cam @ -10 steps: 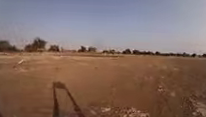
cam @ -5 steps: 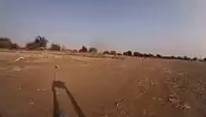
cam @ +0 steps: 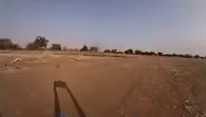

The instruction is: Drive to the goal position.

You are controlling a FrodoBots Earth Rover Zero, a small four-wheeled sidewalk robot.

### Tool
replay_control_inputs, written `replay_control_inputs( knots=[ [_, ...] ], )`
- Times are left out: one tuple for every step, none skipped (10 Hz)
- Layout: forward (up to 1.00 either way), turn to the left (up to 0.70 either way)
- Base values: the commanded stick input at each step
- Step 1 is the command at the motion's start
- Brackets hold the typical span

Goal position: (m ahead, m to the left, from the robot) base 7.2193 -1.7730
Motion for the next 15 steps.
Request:
replay_control_inputs(
  knots=[
    [0.7,0.0],
    [0.7,0.0],
    [0.7,0.0],
    [0.7,0.0],
    [0.7,0.0],
    [0.7,-0.35],
    [0.7,-0.3],
    [0.7,-0.11],
    [0.7,0.0],
    [0.7,0.0],
    [0.7,0.0],
    [0.7,0.0],
    [0.7,0.0],
    [0.7,0.0],
    [0.7,0.0]
  ],
)
